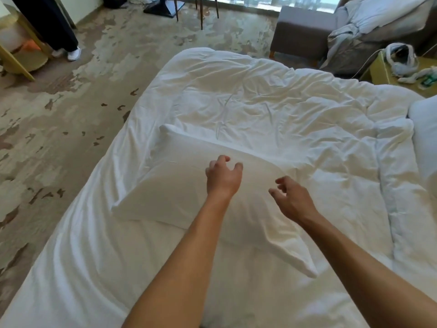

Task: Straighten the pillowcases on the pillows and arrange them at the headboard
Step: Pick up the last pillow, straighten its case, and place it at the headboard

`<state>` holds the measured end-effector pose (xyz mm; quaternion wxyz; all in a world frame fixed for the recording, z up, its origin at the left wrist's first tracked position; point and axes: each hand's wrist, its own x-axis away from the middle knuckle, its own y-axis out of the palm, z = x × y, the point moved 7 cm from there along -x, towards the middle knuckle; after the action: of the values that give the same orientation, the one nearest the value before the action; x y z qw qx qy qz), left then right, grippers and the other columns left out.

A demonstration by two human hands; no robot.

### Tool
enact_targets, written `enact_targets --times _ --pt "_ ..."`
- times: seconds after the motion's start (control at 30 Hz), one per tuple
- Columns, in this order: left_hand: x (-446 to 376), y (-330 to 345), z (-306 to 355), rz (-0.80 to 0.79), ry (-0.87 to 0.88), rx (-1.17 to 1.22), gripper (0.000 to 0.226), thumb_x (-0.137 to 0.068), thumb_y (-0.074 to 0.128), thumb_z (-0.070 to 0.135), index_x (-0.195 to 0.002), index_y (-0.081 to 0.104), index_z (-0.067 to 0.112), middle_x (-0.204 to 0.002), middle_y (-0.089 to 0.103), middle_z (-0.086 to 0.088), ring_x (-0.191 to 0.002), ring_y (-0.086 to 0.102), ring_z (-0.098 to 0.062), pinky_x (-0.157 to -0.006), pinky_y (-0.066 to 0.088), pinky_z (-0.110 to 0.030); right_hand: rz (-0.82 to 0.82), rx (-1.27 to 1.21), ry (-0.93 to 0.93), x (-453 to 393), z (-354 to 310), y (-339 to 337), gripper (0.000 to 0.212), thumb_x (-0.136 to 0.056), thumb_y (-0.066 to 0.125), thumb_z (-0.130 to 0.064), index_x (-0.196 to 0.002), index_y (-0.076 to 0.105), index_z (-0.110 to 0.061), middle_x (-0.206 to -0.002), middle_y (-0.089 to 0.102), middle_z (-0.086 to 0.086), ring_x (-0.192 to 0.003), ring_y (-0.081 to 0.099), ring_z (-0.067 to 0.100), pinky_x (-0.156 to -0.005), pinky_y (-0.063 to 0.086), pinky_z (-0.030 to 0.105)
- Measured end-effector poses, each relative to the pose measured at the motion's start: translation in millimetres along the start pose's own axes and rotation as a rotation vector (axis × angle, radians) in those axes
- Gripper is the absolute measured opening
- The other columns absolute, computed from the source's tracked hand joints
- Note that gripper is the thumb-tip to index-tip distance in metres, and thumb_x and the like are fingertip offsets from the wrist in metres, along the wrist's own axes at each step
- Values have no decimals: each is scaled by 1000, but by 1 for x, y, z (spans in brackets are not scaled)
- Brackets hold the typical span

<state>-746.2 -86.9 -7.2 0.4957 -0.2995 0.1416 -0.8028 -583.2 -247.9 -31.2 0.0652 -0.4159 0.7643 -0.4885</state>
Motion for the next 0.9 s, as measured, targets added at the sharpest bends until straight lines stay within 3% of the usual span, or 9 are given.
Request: enact_targets --times 0.07,0.17,0.27,0.43,0.53,0.63,0.73,0.83,0.9 --pt "-53 1 -23 -117 15 -280 64 -92 58 54 -148 46 25 -153 40 -11 -142 33 -34 -110 41 -51 -23 42 7 -37 -10 19 53 -97 66 -45 -141 55 -18 -140 63 9 -126 62 27 -102 49 41" --pt "-111 4 -65 -247 22 -627 78 -87 56 65 -156 31 36 -170 9 -5 -156 2 -35 -114 23 -72 -44 112 7 -88 -25 45 64 -96 65 -49 -150 46 -19 -150 52 10 -138 51 30 -110 44 44" --pt "-138 15 -104 -299 77 -708 81 -85 56 70 -156 26 45 -172 -7 1 -157 -16 -33 -109 12 -81 -34 140 10 -136 -38 68 71 -98 60 -53 -157 39 -18 -159 44 9 -144 44 30 -117 38 45" --pt "-136 28 -156 -343 82 -744 83 -86 55 72 -157 21 49 -170 -15 6 -155 -22 -30 -109 13 -81 43 233 58 -185 -44 105 74 -101 41 -63 -159 37 -16 -159 45 12 -142 47 34 -119 35 46" --pt "-126 26 -173 -355 117 -810 84 -87 50 74 -158 14 48 -170 -17 5 -156 -21 -31 -111 16 -79 -14 377 69 -180 -34 136 79 -98 21 -71 -159 35 -24 -161 43 15 -139 48 39 -116 34 51" --pt "-112 26 -166 -389 124 -888 86 -88 51 73 -159 13 46 -170 -15 -1 -156 -17 -36 -111 20 -77 -5 396 109 -155 -17 156 79 -95 13 -73 -158 37 -29 -153 55 11 -133 50 40 -109 35 53" --pt "-96 20 -141 -395 145 -957 84 -81 59 73 -151 34 35 -163 17 -13 -150 14 -41 -110 33 -65 31 354 120 -123 -8 161 75 -97 16 -72 -156 39 -31 -146 62 7 -128 54 37 -105 38 53" --pt "-101 11 -98 -384 167 -668 75 -80 61 71 -136 55 23 -138 50 -12 -132 47 -34 -107 44 -47 69 374 113 -84 -5 164 73 -100 19 -71 -157 39 -31 -146 62 5 -124 56 33 -105 40 49" --pt "-112 8 -62 -334 264 -522 68 -85 62 66 -135 57 21 -136 55 -11 -130 51 -31 -108 44 -44 101 366 103 -54 -7 169 72 -101 21 -71 -158 39 -31 -148 60 3 -125 56 31 -107 40 48"
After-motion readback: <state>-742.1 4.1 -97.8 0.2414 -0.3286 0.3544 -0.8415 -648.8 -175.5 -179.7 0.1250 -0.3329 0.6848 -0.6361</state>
